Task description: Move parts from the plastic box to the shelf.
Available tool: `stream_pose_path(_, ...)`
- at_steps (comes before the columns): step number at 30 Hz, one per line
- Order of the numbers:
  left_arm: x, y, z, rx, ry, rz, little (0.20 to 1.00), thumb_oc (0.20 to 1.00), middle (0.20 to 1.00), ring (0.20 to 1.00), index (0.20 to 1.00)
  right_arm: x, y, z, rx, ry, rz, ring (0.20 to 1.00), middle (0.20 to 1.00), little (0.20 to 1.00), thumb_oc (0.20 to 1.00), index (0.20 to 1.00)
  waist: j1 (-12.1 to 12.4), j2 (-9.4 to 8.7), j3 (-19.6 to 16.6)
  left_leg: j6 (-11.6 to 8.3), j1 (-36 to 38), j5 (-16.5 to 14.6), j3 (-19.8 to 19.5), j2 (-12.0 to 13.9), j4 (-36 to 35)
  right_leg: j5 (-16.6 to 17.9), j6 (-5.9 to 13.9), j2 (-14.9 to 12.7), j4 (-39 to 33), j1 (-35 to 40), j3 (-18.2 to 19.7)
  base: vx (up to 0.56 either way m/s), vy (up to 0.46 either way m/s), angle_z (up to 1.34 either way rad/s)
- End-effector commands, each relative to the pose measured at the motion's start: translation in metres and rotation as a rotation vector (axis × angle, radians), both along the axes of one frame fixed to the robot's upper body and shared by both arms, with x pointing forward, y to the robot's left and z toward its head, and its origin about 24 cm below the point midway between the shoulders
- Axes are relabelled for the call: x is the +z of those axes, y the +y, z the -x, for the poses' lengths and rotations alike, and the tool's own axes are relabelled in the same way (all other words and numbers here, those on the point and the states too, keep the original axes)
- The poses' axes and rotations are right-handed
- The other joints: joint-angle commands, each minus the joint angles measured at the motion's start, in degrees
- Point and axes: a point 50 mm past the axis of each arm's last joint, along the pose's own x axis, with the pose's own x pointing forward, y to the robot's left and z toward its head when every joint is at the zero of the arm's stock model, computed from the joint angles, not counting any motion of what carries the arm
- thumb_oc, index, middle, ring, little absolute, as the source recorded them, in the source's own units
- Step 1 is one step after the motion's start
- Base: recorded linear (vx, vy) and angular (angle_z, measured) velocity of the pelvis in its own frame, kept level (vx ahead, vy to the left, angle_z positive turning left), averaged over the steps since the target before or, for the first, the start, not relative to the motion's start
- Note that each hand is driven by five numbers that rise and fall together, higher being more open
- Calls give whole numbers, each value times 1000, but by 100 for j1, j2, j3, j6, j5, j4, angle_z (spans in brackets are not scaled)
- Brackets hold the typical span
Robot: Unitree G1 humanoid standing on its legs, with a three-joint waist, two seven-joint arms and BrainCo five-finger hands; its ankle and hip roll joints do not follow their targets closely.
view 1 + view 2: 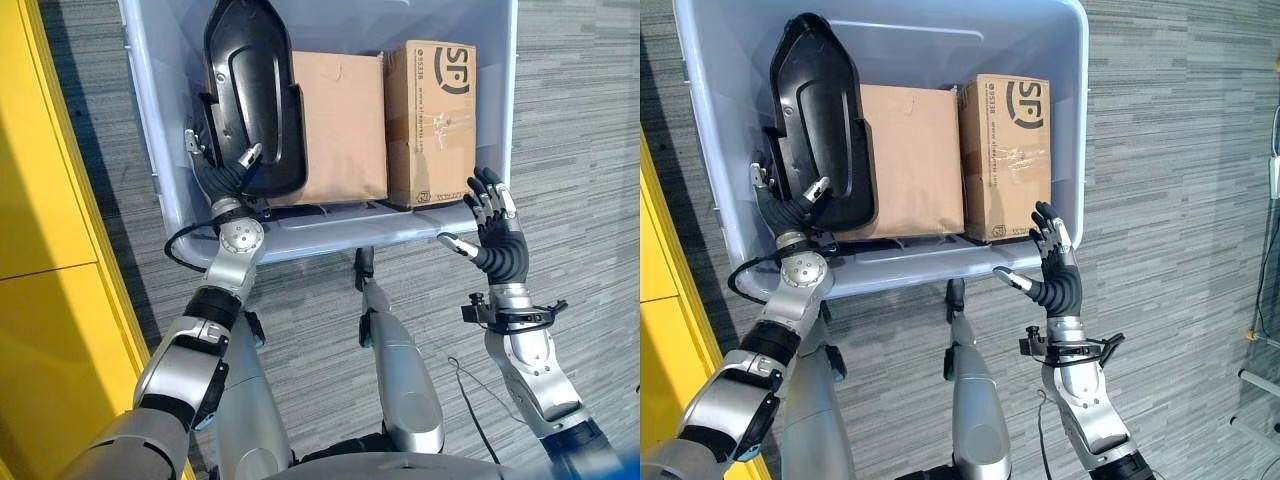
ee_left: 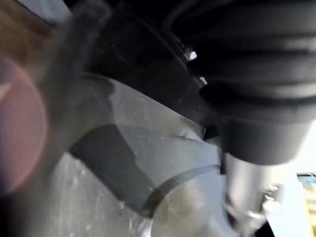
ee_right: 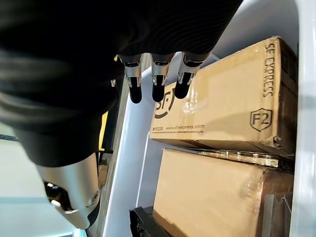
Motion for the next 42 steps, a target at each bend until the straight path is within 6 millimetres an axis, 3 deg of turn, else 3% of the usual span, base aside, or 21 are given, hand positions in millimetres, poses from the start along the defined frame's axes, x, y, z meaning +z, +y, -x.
stream_pose_path(1,19,56,-1,183,24,-19,752,752,752,752,752,20,-15,5,-26,-119,-37,1000,1000,1000,1000,1000,154,-374,36,-200,440,-67,-41,386,-10,470,155,-359,337,-86,337,0,0,0)
stream_pose_path(2,18,53,-4,173,42,-23,200,200,200,200,200,20,-15,5,-19,-115,-39,1000,1000,1000,1000,1000,142,-378,28,-202,417,-62,-58,390,4,472,155,-360,340,-87,329,-1,14,4)
stream_pose_path(11,16,37,-1,93,38,-124,200,200,200,200,200,19,-21,7,-47,-110,-21,1000,1000,1000,1000,1000,186,-276,8,-183,477,-76,-61,341,-21,442,146,-363,357,-38,336,-1,10,3)
stream_pose_path(24,-5,26,38,30,0,-255,200,200,200,200,200,14,-26,-1,-94,-85,3,1000,1000,1000,1000,1000,524,203,-366,-186,1212,-42,31,259,-369,363,158,-498,322,467,296,11,16,-2)
stream_pose_path(32,29,23,60,-30,-162,-427,200,200,200,200,200,14,-30,-6,-101,-74,11,1000,1000,1000,1000,1000,658,576,-802,-200,1888,-7,82,256,-635,215,138,-579,340,894,322,49,17,2)
stream_pose_path(36,42,14,77,-188,-310,-258,200,200,200,200,200,10,-32,-5,-90,-49,4,1000,1000,1000,1000,1000,685,763,-1031,-201,2277,-73,61,363,-617,-43,71,-517,549,1148,376,69,-44,-2)
stream_pose_path(39,35,13,91,-300,-325,-160,200,200,200,200,200,5,-34,-2,-78,-17,17,1000,1000,1000,1000,1000,702,902,-1141,-205,2565,-113,70,458,-589,-305,14,-421,792,1327,394,64,-76,-8)
stream_pose_path(42,14,16,111,-424,-252,-86,200,200,200,200,200,-1,-35,0,-42,23,58,1000,1000,1000,1000,1000,756,1121,-1347,-188,2994,-95,14,656,-539,-774,-125,-163,1404,1501,419,30,-157,-8)
